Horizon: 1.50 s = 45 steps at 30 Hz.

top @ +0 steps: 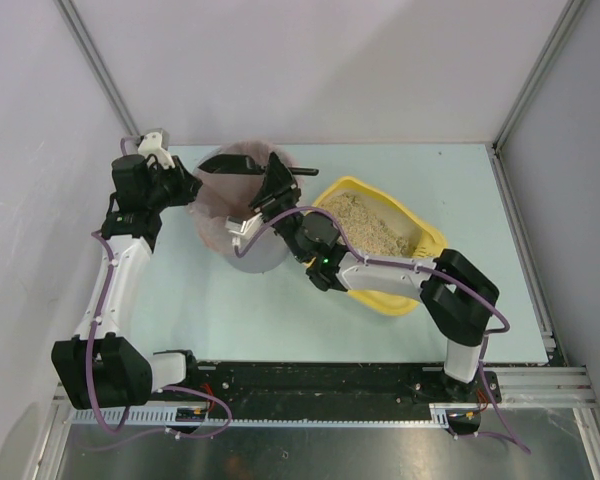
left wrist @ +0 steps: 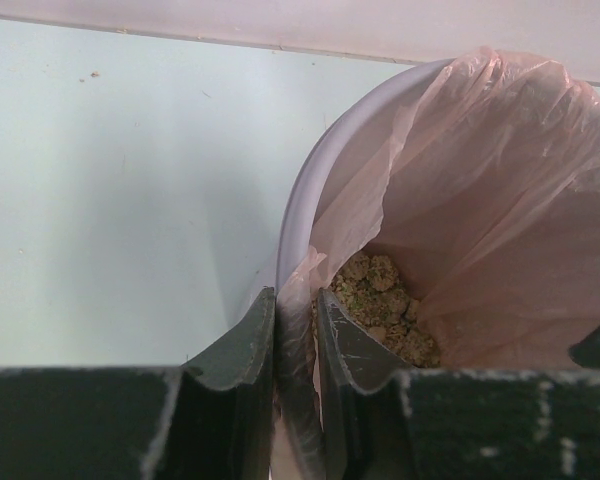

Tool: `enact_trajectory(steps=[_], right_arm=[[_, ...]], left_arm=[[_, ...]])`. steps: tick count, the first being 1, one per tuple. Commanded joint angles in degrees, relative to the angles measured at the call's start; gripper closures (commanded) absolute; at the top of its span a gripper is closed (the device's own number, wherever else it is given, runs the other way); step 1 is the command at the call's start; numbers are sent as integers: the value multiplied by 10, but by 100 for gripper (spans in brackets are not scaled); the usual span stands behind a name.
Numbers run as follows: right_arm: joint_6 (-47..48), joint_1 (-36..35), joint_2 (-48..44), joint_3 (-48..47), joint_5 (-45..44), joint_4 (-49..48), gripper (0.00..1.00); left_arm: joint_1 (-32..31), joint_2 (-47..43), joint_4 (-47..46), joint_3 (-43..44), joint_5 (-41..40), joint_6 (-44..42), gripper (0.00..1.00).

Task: Clean the litter box

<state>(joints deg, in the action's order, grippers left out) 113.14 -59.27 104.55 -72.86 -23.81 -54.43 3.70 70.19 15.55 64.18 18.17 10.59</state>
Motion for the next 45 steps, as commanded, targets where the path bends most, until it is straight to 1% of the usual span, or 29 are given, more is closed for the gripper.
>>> enact_trajectory(steps=[1,4,6,7,10,18,21,22,24,25,27,30,33,35,38,40,41,44,45], right_arm=[[186,10,-13,12,61,-133,100],[170,3,-41,41,67,-116,100],[139,-1,-71,74,60,-74,100],[127,-3,-80,85,56,-36,100],[94,-1,-108,105,54,1,100],[81,8,-125,105,48,-21,100],[67,6,-124,105,18,-10,100],[58,4,-119,105,-9,-11,100],[52,-2,-103,111,-38,-29,100],[52,-3,-97,113,-60,-53,100],[50,-4,-90,129,-70,-62,100],[22,-7,-95,137,-76,-43,100],[-7,-11,-104,137,-80,-2,100],[-31,-11,-110,138,-78,1,100],[-56,-12,-135,135,-79,26,100],[-86,-11,-159,132,-91,53,100],[-99,-12,-167,126,-97,66,100],[-172,-14,-205,113,-112,138,100],[-210,-15,-215,110,-120,179,100]], left_arm=[[-19,-15,8,17,59,-7,99],[-19,-14,8,17,61,-6,99],[-19,-15,8,17,60,-6,99],[-19,-14,9,17,60,-6,99],[-19,-13,7,17,63,-5,99],[-19,-14,8,17,63,-3,100],[-19,-14,8,17,61,-4,100],[-19,-15,8,17,62,-4,99],[-19,-14,8,17,61,-4,99],[-19,-15,9,17,60,-5,99],[-19,-14,9,18,61,-4,99],[-19,-14,8,18,62,-4,99],[-19,-14,9,17,58,-6,99],[-19,-16,9,17,56,-7,99],[-19,-15,8,18,56,-7,98],[-19,-13,9,19,56,-7,92],[-19,-13,10,21,55,-10,90],[-19,-13,11,23,50,-14,82],[-18,-14,11,25,50,-14,81]])
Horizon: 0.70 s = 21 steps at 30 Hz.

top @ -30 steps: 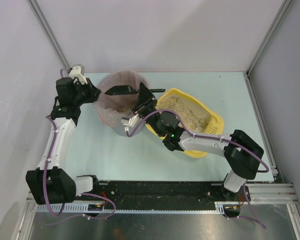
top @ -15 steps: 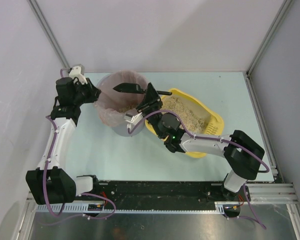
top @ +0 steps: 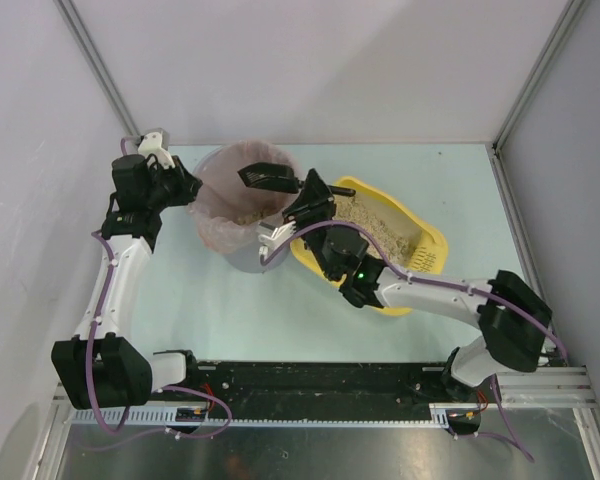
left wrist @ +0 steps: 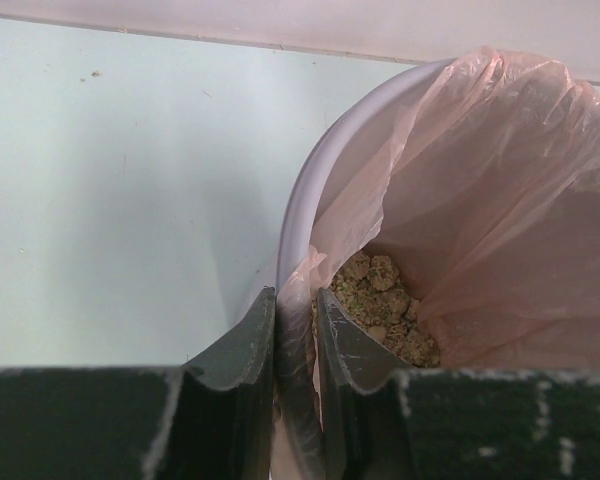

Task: Clean the litter box

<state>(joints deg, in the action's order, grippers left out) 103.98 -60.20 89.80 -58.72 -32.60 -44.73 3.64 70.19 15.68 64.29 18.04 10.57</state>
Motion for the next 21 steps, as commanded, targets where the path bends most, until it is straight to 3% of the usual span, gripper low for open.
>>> enact_trajectory(steps=[1,2,4,8,11,15,21], right_arm=[[-139,-4,-74,-33,-36,101,100],[-156,-5,-88,-40,-42,119,100],[-208,-4,-101,-43,-62,169,100],[-333,1,-151,-54,-84,316,100],[-436,6,-176,-68,-117,421,100],[-617,22,-239,-97,-112,608,100],[-874,89,-243,-183,-26,882,98]], left_arm=[[-18,-13,9,26,52,-16,80],[-18,-12,10,27,51,-17,78],[-18,-10,13,32,50,-20,66],[-18,-14,15,42,32,-25,34],[-18,-21,15,47,22,-29,21],[-18,-30,15,51,0,-34,11],[-27,-57,14,65,-92,-54,7]])
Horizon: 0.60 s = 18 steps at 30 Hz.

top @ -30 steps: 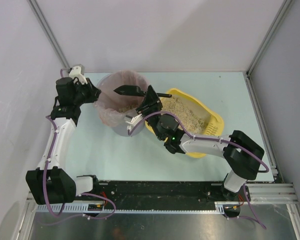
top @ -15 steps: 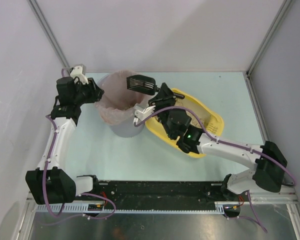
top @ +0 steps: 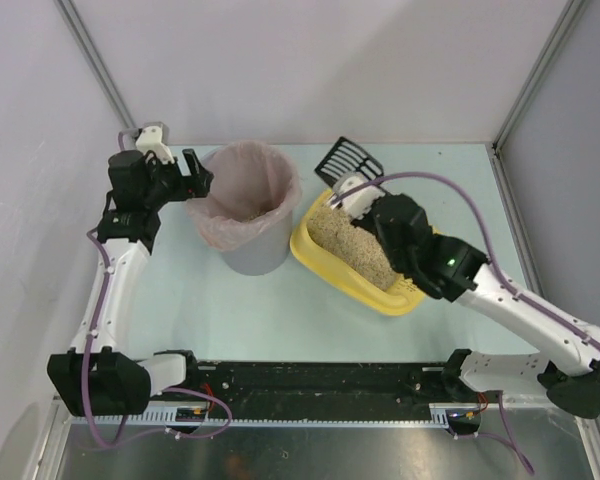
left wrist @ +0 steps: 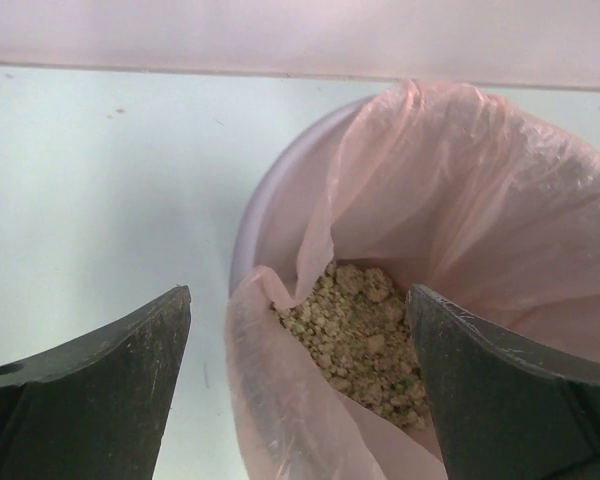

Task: Clean the litter box

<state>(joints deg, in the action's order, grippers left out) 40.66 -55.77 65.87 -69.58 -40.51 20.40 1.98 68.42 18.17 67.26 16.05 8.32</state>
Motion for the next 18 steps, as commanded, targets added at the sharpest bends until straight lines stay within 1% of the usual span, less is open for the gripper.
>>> enact_trajectory(steps=[1,2,3,4,5,8,12,13,15,16,18], right_arm=[[-269,71,11,-99,69,264,98],[-291,88,20,-111,102,322,98],[-325,101,26,-121,119,348,98],[-336,120,40,-132,132,371,98],[-345,124,47,-150,144,412,99],[-376,142,72,-189,157,473,99],[-393,168,102,-214,198,538,99],[-396,174,109,-210,214,558,99],[-395,194,116,-198,237,559,100],[-393,203,117,-197,267,558,100],[-392,224,122,-193,283,556,99]], left_arm=[[-15,-43,-11,38,-86,-47,7],[-15,-45,-11,43,-101,-53,7],[-39,-47,-10,51,-112,-60,7],[-47,-47,-10,55,-128,-71,6],[-57,-46,-9,60,-135,-74,6],[-88,-29,-8,84,-137,-76,4],[-119,-1,-5,123,-103,-65,4],[-122,4,-7,125,-82,-59,4],[-126,8,-7,125,-56,-43,4],[-129,9,-7,123,-42,-38,4],[-147,8,-7,121,-18,-40,4]])
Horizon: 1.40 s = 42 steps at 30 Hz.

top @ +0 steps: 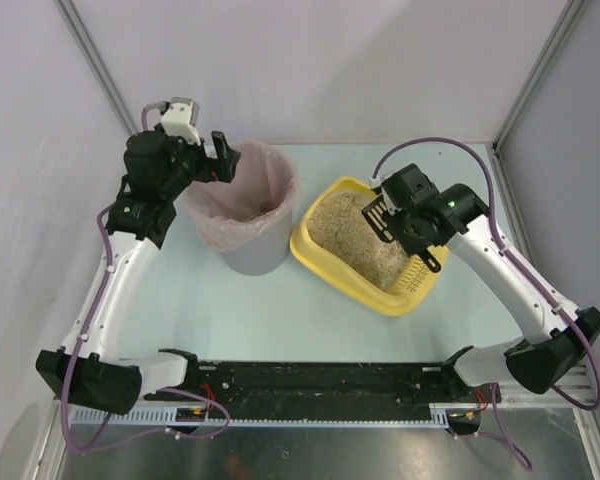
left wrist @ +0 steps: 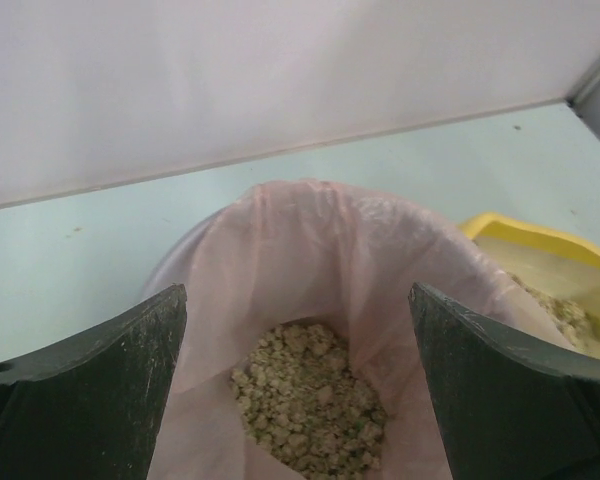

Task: Clean the litter box

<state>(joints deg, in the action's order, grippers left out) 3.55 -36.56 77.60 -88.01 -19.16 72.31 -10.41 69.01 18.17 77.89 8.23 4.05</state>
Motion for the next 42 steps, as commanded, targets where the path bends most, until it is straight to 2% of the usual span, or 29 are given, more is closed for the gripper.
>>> enact_trajectory(steps=[1,6,19,27,32,42], right_arm=[[-14,43,6,-5,94,35,97],[0,100,63,4,135,32,95],[-1,114,162,26,156,18,95],[-6,114,215,35,125,7,95],[-7,114,235,35,118,12,100],[12,115,339,-64,148,40,100]], left_arm=[[-32,2,-8,15,63,1,4],[-64,-1,-7,9,86,8,4],[-76,9,-8,-29,110,-1,4],[-76,9,-7,-35,110,2,4],[-76,9,-7,-35,121,3,4],[-76,1,-7,-35,121,0,4]])
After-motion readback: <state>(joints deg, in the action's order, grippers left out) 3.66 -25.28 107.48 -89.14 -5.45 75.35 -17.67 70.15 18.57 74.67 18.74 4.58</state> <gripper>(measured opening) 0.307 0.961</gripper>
